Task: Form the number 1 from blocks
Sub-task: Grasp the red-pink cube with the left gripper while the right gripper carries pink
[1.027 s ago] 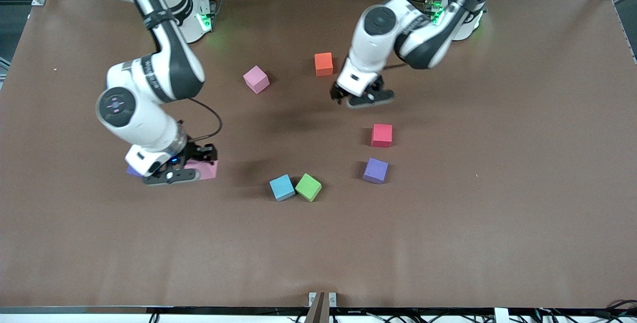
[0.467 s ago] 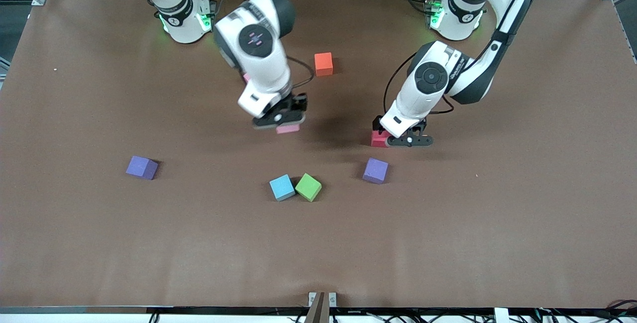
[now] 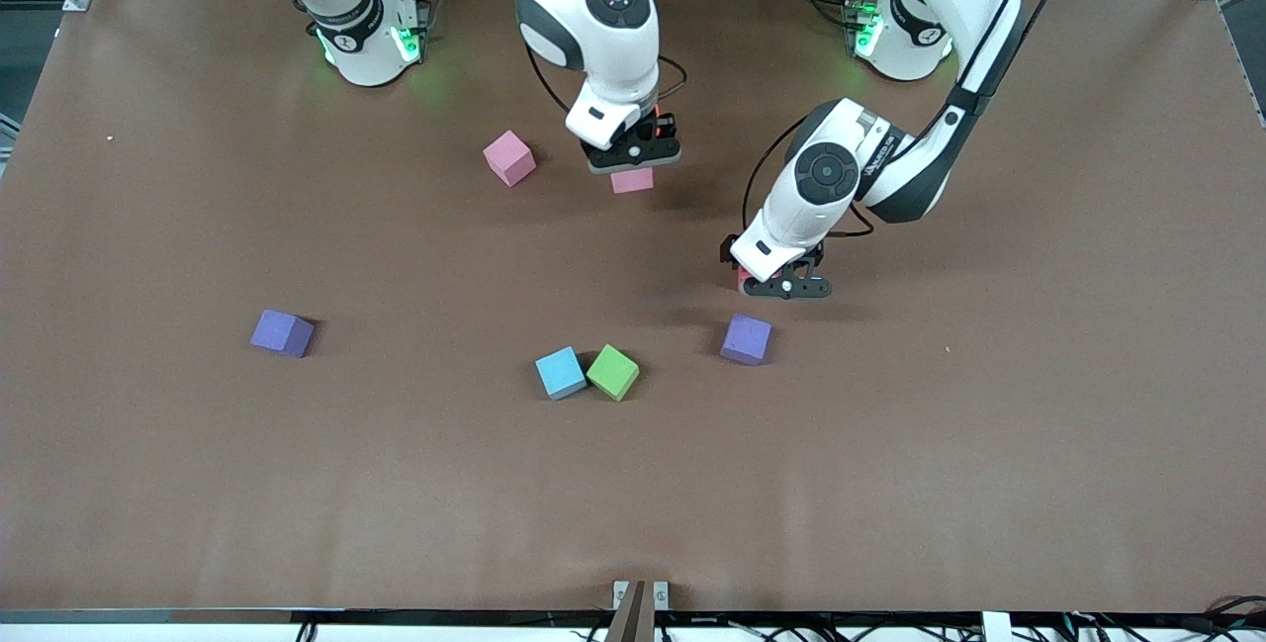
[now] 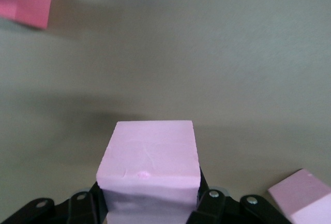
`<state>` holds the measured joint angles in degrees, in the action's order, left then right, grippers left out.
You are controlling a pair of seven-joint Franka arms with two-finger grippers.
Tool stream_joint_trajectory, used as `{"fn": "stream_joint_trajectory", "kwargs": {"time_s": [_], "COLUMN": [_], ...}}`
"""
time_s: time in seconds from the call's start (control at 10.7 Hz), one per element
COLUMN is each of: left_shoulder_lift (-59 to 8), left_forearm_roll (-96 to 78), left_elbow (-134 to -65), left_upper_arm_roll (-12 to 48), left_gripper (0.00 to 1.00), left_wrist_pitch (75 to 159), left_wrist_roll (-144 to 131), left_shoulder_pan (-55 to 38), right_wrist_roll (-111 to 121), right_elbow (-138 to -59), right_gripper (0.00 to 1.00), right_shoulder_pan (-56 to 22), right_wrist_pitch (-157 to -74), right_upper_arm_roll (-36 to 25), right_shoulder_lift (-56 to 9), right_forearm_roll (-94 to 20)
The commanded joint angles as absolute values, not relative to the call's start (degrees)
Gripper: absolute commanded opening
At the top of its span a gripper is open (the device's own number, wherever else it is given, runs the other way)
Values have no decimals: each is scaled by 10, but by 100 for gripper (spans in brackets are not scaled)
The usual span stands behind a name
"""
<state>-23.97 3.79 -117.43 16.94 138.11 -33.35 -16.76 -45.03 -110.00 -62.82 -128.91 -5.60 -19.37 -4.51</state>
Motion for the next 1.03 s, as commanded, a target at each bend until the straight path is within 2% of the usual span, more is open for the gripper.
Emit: {"fn": "stream_joint_trajectory", "kwargs": {"time_s": [0.0, 0.28, 0.37, 0.65, 0.75, 0.93], "left_shoulder_lift": [-264, -273, -275, -273, -272, -270], "left_forearm_roll": [43, 40, 28, -12, -20, -20], "left_elbow": [-1156, -1156, -1156, -1163, -1165, -1167], "left_upper_arm_roll": [160, 156, 156, 156, 156, 156], "left_gripper": [100, 98, 87, 72, 62, 12], "left_wrist_pitch": [1389, 1394, 1397, 1400, 1399, 1396], "left_wrist_roll": [-335, -337, -340, -343, -344, -343], "left_shoulder_pan": [-173, -173, -175, -179, -180, -179], "right_wrist_roll": [-490, -522, -546, -596, -603, -606], "right_elbow": [-1107, -1107, -1108, -1127, -1139, -1147], "right_gripper": [45, 45, 45, 45, 45, 45], "right_shoulder_pan": [-659, -669, -674, -671, -674, -673], "right_wrist_pitch": [-1337, -1361, -1368, -1362, -1366, -1368], "right_upper_arm_roll": [-62, -62, -61, -33, -29, -18], "right_shoulder_lift": [-226, -253, -262, -261, -263, -263], "right_forearm_roll": [-40, -45, -45, -60, -61, -61]}}
